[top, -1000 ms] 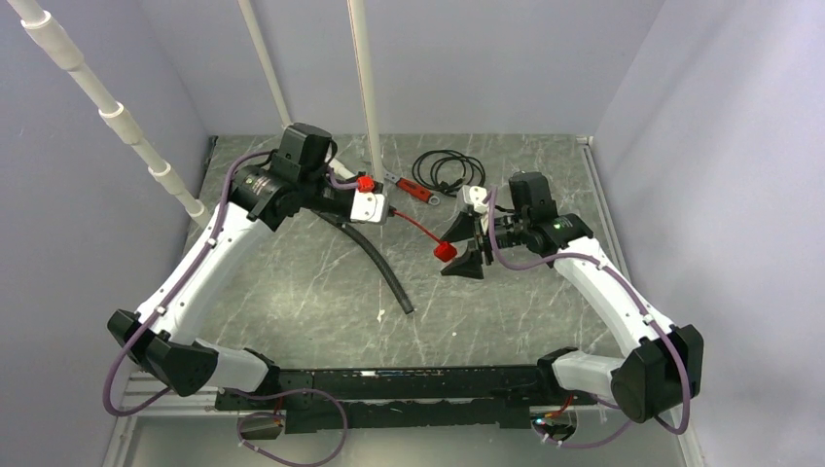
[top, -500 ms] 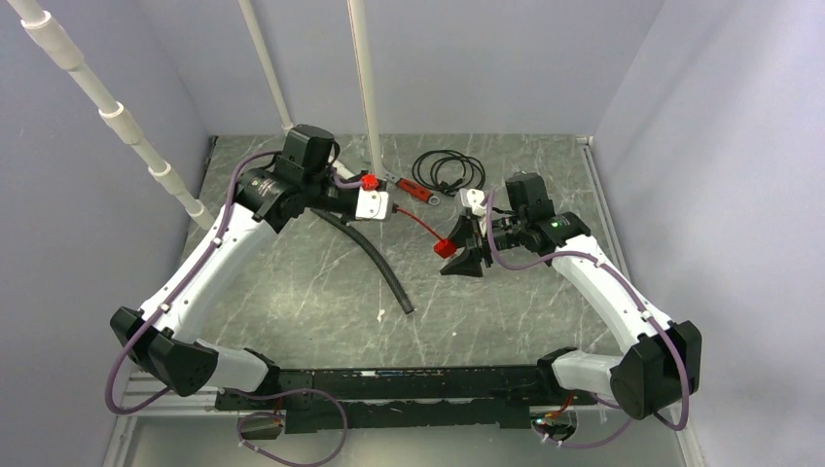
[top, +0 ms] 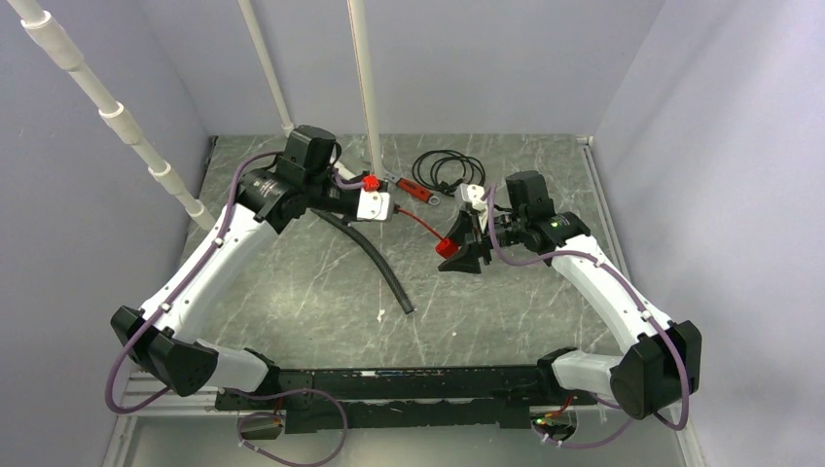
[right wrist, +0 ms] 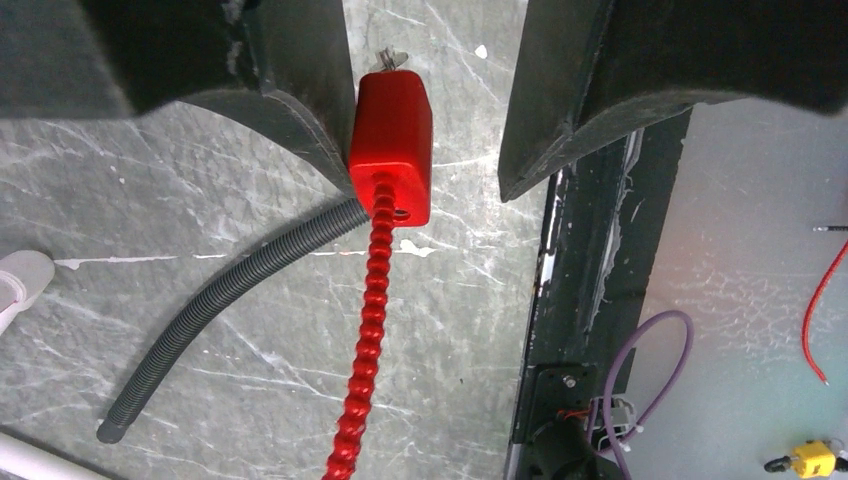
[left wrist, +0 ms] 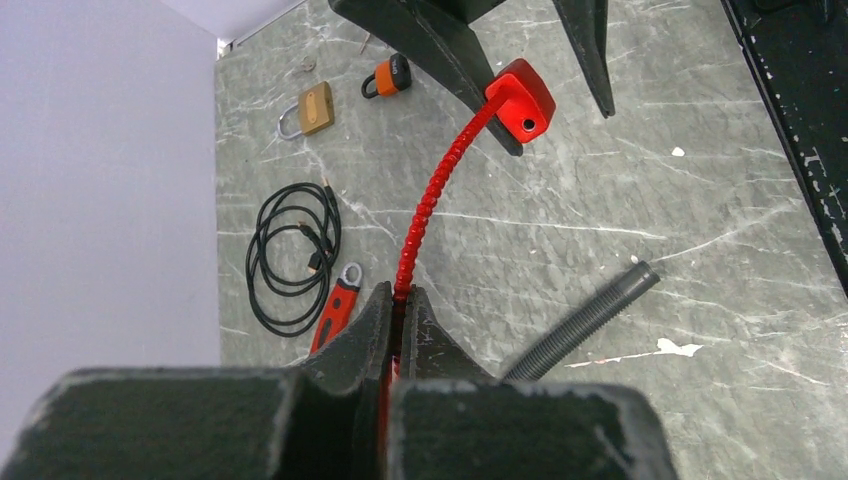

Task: Lock with the key
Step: Pick up the lock from the center of the board.

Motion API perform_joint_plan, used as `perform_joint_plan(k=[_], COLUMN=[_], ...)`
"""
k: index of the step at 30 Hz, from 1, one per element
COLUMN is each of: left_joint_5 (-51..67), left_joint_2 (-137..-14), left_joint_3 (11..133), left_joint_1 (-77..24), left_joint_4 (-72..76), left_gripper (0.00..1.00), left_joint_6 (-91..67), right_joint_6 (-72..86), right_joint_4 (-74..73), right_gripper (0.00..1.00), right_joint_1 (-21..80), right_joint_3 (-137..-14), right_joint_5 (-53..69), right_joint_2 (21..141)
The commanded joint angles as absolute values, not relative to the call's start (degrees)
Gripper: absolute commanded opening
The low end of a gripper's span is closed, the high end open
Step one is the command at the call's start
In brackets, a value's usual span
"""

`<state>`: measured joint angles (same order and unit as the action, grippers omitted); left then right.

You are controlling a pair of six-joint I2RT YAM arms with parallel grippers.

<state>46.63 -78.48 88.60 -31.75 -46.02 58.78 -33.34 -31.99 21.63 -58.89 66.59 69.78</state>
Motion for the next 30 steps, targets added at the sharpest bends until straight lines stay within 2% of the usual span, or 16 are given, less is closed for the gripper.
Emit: perform_joint_plan(k=[1, 4, 8, 10, 12, 17, 19, 24, 30], left_joint_5=[47.9, 47.8, 47.7, 45.6, 41.8, 39.9, 39.8, 37.4, 33.3], left_joint_2=[-77.3, -77.3, -77.8, -78.1, -77.7, -76.8, -76.9, -79.4, -81.0], left_joint_3=[89.1, 89.1, 90.7, 91.3, 90.3, 89.5, 89.7, 94.3, 93.7], left_joint_1=[-32.2, -32.2, -32.3, -32.3, -31.7, -27.6, -25.3, -21.1, -20.9], left_joint_4=[-44.0, -44.1, -46.9, -48.7, -47.5, -51.0, -52.2, -57.2, -62.1], left_gripper=[0.00, 0.00, 0.00, 0.00, 0.08, 0.54, 0.63, 0.66, 0.57], left_joint_6=[57.9, 57.6, 55.1, 52.2, 47.0, 44.3, 44.5, 48.9, 60.1], right_joint_6=[-31.8, -31.9, -33.0, -33.3, -33.4, -33.9, -34.3, -36.1, -36.6], right_joint_4=[-28.2, -28.7, -29.9, -30.0, -30.1, -33.4, -35.1, -39.4, -40.7], right_gripper=[0.48, 0.32, 0.01, 0.00, 0.00, 0.00, 0.00, 0.00, 0.00], right_joint_1=[21.8, 21.8, 21.7, 21.6, 21.2, 20.9, 20.9, 20.9, 20.9], right_joint_3=[-60.1, -60.3, -60.6, -60.6, -60.9, -62.8, -63.4, -64.5, -65.4], right_joint_5=[68.9, 68.7, 66.5, 64.3, 62.6, 60.7, 59.6, 57.1, 56.3], right_joint_2=[69.9, 70.1, 70.2, 69.9, 69.6, 70.1, 70.6, 71.6, 71.7])
